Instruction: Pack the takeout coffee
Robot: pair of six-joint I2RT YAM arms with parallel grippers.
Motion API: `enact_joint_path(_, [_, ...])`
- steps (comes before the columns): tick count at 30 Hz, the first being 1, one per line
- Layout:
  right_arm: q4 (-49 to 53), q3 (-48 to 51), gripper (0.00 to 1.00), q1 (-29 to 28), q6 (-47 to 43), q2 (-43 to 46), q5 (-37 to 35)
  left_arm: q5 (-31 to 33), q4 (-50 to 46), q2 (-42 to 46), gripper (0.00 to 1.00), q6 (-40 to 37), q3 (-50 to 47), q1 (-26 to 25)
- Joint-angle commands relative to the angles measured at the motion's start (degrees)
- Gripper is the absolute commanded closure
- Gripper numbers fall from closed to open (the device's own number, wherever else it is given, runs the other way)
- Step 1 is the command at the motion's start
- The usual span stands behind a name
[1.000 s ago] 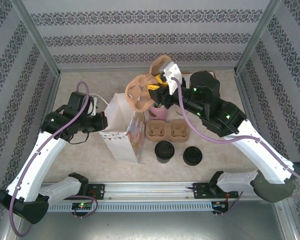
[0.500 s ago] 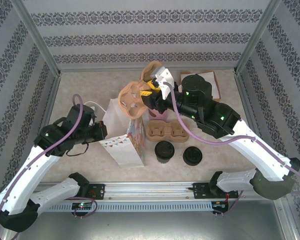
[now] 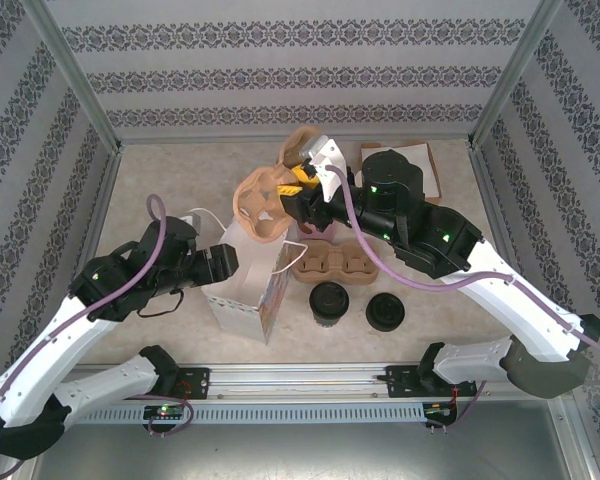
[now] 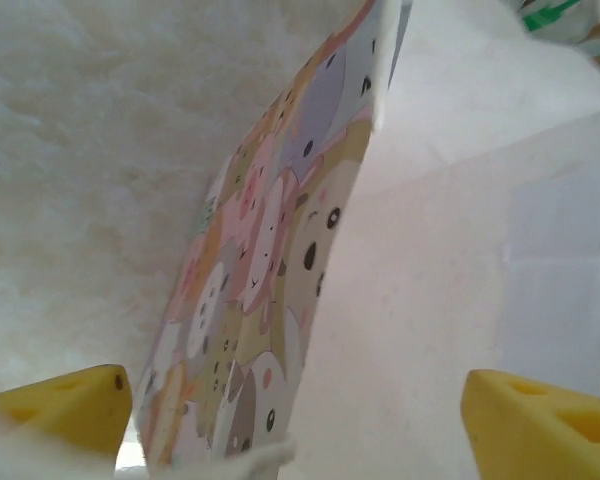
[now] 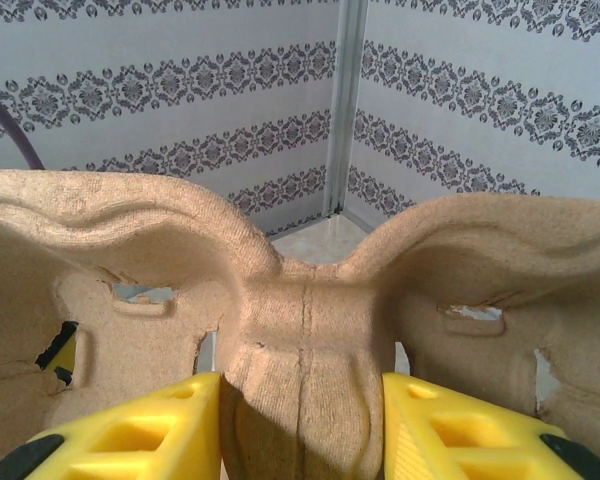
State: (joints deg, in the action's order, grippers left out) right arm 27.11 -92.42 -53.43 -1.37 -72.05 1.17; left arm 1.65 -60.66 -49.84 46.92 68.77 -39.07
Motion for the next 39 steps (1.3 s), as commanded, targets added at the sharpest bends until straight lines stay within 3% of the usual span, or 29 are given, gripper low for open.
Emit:
enact_joint_path(1, [1.94,-1.96,0.58,-1.02,1.72,-0.27,0.4,1.78,1.85,1.85,0.05,-0.13,-0.05,-0.74])
enact_joint_path(6, [5.87,-4.93,0.58,-1.74,6.75,-2.65,4.08,9.18,-1.19,4.7,0.02,-2.52,2.98,-0.75])
enact_joint_path(12, [10.63,-8.55,0.61,-4.25,10.01,-7.74,11.04,8.16,2.13,8.58,0.0,-5.6,4.73,-0.75])
enact_joint_path(21, [12.91,-8.22,0.58,-6.34,7.25,-11.51,19.24,19.11,-1.21,13.2,0.03,-5.96,5.32,-0.75])
enact_joint_path(30, [22.6,-15.94,0.58,-5.21,3.48,-19.12,23.66,19.79,-2.02,11.89,0.07,-6.83,5.37,-0.75])
enact_joint_path(39, [26.88,-16.58,0.6,-1.35,-0.89,-21.8,21.39,18.92,2.48,10.86,0.13,-7.72,3.25,-0.73])
